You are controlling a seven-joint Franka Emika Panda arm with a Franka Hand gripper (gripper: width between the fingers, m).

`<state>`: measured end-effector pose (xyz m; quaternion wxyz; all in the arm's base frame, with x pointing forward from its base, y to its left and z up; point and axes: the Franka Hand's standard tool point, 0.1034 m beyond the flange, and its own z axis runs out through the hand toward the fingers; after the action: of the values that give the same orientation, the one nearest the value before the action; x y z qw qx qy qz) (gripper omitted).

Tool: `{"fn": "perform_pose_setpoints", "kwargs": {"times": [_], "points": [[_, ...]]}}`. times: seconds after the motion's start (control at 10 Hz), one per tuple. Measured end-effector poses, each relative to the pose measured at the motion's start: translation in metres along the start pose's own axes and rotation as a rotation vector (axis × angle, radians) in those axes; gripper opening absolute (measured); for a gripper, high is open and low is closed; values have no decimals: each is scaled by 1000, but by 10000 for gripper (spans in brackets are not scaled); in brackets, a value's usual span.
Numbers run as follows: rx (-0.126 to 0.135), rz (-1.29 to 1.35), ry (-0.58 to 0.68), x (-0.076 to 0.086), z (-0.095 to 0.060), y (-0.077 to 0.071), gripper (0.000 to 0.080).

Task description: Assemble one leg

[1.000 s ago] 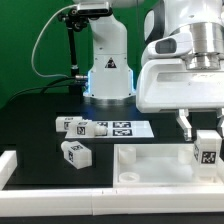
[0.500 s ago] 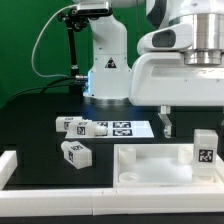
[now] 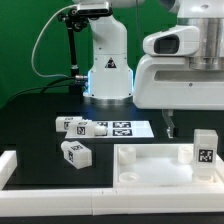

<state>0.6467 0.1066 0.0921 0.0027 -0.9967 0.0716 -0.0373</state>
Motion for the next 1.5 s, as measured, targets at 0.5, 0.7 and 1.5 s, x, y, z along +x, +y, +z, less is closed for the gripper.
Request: {"fn": "perform_pose_setpoints", "kwargs": {"times": [0.5, 0.7, 1.5], "points": [[-1, 26, 2, -1, 1, 1, 305], [-1, 170, 2, -1, 1, 0, 283], [37, 1124, -40, -3, 4, 7, 284]]}}
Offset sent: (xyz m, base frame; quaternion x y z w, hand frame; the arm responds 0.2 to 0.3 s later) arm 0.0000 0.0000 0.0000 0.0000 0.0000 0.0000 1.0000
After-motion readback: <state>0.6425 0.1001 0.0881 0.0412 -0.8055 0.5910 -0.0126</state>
